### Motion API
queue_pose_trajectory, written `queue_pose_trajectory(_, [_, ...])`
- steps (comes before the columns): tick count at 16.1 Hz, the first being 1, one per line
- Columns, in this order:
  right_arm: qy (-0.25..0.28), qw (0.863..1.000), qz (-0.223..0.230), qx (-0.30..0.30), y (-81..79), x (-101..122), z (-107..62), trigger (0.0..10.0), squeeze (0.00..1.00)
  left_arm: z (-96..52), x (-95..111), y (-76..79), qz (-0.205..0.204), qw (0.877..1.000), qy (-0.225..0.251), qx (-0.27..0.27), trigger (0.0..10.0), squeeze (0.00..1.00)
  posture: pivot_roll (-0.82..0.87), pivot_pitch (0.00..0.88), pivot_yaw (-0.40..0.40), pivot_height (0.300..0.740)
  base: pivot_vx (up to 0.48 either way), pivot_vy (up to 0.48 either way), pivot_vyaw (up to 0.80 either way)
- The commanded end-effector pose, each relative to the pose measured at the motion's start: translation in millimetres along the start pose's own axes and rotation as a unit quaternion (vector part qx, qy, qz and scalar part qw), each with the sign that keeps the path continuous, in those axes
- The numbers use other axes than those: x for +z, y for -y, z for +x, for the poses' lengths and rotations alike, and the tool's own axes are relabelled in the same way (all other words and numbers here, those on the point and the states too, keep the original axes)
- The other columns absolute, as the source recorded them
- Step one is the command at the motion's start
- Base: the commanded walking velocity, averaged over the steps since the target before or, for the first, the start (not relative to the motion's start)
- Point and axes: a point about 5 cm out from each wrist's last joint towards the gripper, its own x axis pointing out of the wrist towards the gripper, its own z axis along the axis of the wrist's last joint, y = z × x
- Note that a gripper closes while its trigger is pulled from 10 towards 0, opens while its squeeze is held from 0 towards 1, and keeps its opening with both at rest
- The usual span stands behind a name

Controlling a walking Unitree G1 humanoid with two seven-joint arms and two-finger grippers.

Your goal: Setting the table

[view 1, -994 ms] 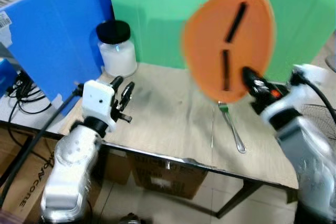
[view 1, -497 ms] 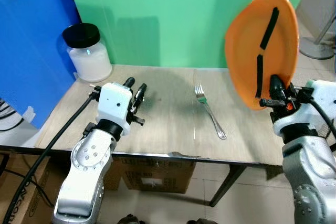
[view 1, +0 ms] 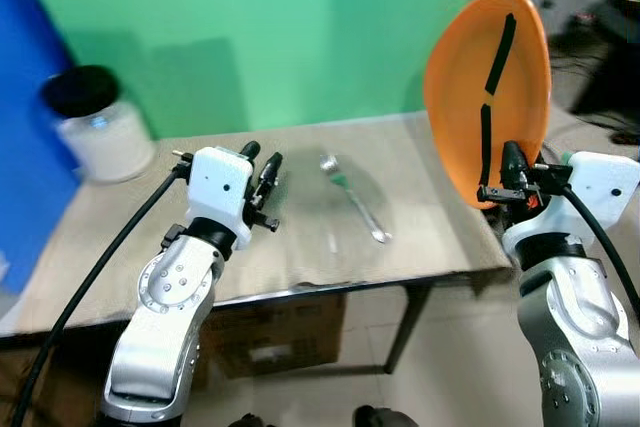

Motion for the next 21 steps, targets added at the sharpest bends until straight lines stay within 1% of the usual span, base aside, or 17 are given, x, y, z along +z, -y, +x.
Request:
queue_pose_trajectory(1, [0.025,1.000,-0.002,0.002,0.6,7.8,2.3,10.0,0.00,1.4,-2.8,-3.5,0.005,1.000,-0.012,0.008,10.0,0.00,0.08,0.000,0.039,0.740,0.000,0.000,-0.80])
queue_pose_trajectory(2, [0.015,1.000,-0.009,-0.005,3.6,5.6,3.9,10.0,0.00,0.9,-3.6,-9.4,-0.005,1.000,-0.021,0.017,10.0,0.00,0.08,0.000,0.041,0.740,0.000,0.000,-0.80])
queue_pose_trajectory(3, [0.008,1.000,-0.014,-0.005,4.3,4.3,2.5,10.0,0.00,-0.9,-2.5,-12.4,-0.020,0.999,-0.020,0.028,10.0,0.00,0.08,0.000,0.040,0.740,0.000,0.000,-0.80])
queue_pose_trajectory(5, [-0.004,1.000,-0.024,0.001,3.2,1.9,5.1,10.0,0.00,-3.5,-5.5,-13.9,-0.017,0.999,-0.024,0.037,10.0,0.00,0.08,0.000,0.027,0.740,0.000,0.000,-0.80])
queue_pose_trajectory(7, [-0.010,1.000,-0.024,0.006,1.8,0.9,7.8,10.0,0.00,-3.1,-6.5,-14.2,-0.027,0.998,-0.025,0.050,10.0,0.00,0.08,0.000,0.025,0.740,0.000,0.000,-0.80])
queue_pose_trajectory(10, [-0.012,0.999,-0.035,0.014,2.9,2.8,12.4,10.0,0.00,-0.7,-3.4,-10.5,-0.025,0.998,-0.022,0.046,10.0,0.00,0.09,0.000,0.008,0.740,0.000,0.000,-0.80])
queue_pose_trajectory(12, [-0.013,0.999,-0.039,0.022,0.5,3.6,14.7,10.0,0.00,-1.9,-3.0,-14.0,-0.031,0.998,-0.024,0.056,10.0,0.00,0.09,0.000,0.000,0.740,0.000,0.000,-0.80])
queue_pose_trajectory(14, [-0.016,0.999,-0.040,0.023,-0.6,2.9,15.3,10.0,0.00,-0.9,-4.4,-15.4,-0.025,0.998,-0.027,0.059,10.0,0.00,0.09,0.000,0.008,0.740,0.000,0.000,-0.80])
queue_pose_trajectory(16, [-0.020,0.999,-0.043,0.020,1.7,2.3,13.7,10.0,0.00,0.7,-3.0,-12.3,-0.028,0.998,-0.025,0.052,10.0,0.00,0.09,0.000,0.007,0.740,0.000,0.000,-0.80])
queue_pose_trajectory(19, [-0.028,0.998,-0.047,-0.009,8.4,-0.6,12.6,10.0,0.00,-1.6,-5.7,-10.8,-0.040,0.998,-0.029,0.044,10.0,0.00,0.08,0.000,0.012,0.740,0.000,0.000,-0.80])
queue_pose_trajectory(20, [-0.031,0.998,-0.050,-0.013,10.7,-1.2,9.8,10.0,0.00,-2.1,-6.8,-7.1,-0.031,0.998,-0.028,0.035,10.0,0.00,0.08,0.000,0.022,0.740,0.000,0.000,-0.80])
queue_pose_trajectory(21, [-0.033,0.998,-0.054,-0.017,12.8,-1.0,8.1,10.0,0.00,-2.0,-5.5,-4.4,-0.033,0.999,-0.025,0.030,10.0,0.00,0.08,0.000,0.020,0.740,0.000,0.000,-0.80])
